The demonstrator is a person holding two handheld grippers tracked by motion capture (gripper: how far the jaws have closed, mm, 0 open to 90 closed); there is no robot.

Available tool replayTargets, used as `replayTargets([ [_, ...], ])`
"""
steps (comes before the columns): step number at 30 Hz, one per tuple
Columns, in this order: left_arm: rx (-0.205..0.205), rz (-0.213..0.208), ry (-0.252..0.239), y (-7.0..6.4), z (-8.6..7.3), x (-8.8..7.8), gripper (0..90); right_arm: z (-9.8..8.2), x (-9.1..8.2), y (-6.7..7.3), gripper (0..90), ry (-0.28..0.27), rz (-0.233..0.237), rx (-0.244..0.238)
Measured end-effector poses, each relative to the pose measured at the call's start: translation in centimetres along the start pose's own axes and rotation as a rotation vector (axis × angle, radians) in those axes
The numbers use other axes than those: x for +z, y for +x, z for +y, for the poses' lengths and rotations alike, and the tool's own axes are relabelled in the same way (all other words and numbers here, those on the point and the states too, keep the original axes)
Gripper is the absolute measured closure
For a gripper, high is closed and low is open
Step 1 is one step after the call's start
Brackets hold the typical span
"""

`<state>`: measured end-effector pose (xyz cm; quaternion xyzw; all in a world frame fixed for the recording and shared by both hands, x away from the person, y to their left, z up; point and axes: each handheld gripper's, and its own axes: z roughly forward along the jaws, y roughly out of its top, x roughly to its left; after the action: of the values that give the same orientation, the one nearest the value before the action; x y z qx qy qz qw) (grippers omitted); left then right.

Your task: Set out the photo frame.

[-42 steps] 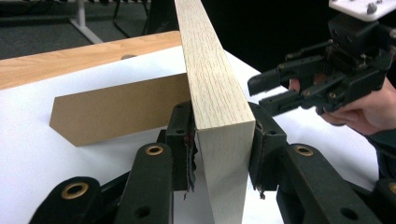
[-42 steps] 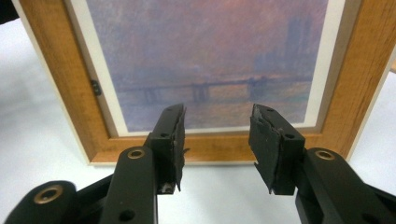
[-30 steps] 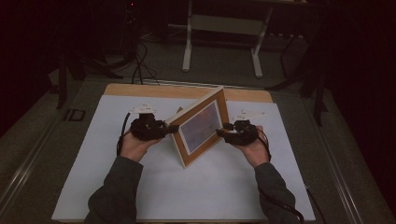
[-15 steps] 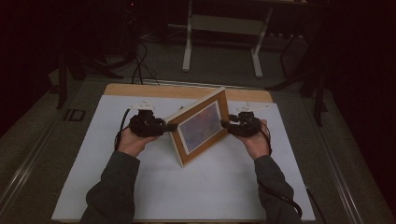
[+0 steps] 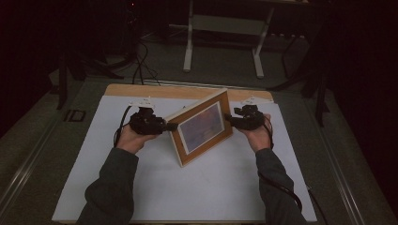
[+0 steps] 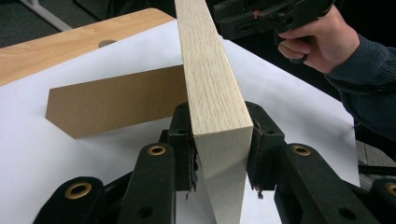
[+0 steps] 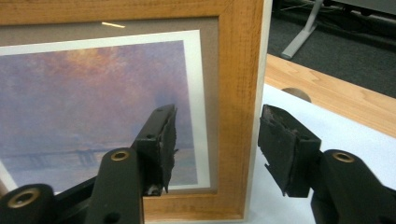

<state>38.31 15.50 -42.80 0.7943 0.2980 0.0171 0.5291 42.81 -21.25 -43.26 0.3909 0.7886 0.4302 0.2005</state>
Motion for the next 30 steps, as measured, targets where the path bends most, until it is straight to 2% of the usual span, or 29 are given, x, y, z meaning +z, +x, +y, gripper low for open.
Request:
replayTargets([
  [4, -0.008, -0.023, -0.005, 0.5, 0.1, 0.0, 69.4, 0.3, 0.1, -0.4, 43.1, -0.009, 0.006, 0.018],
  [12, -0.011, -0.06, -0.008, 1.3, 0.3, 0.2, 70.5, 0.4, 0.1, -0.7, 42.0, -0.004, 0.005, 0.012],
  [15, -0.025, -0.106, -0.009, 2.0, 0.4, 0.4, 70.9, 0.4, 0.2, -0.7, 39.8, -0.004, 0.017, 0.01],
  [22, -0.01, -0.154, 0.004, 2.6, 0.8, 0.8, 71.2, 0.6, 0.4, -1.0, 35.9, -0.002, 0.024, 0.014],
  [25, -0.003, -0.143, -0.001, 2.5, 0.7, 0.8, 70.7, 0.5, 0.6, -1.3, 35.1, -0.006, 0.039, 0.032],
  [26, 0.004, -0.112, -0.005, 2.1, 0.7, 0.8, 68.5, 0.3, 1.0, -1.5, 34.2, -0.008, 0.062, 0.051],
  [27, 0.005, -0.096, -0.006, 2.0, 0.7, 0.7, 68.5, 0.3, 1.0, -1.5, 34.2, -0.008, 0.062, 0.051],
  [30, -0.005, -0.007, -0.006, 1.3, 0.5, 0.5, 61.0, 0.1, 1.4, -1.6, 32.0, 0.003, 0.08, 0.047],
])
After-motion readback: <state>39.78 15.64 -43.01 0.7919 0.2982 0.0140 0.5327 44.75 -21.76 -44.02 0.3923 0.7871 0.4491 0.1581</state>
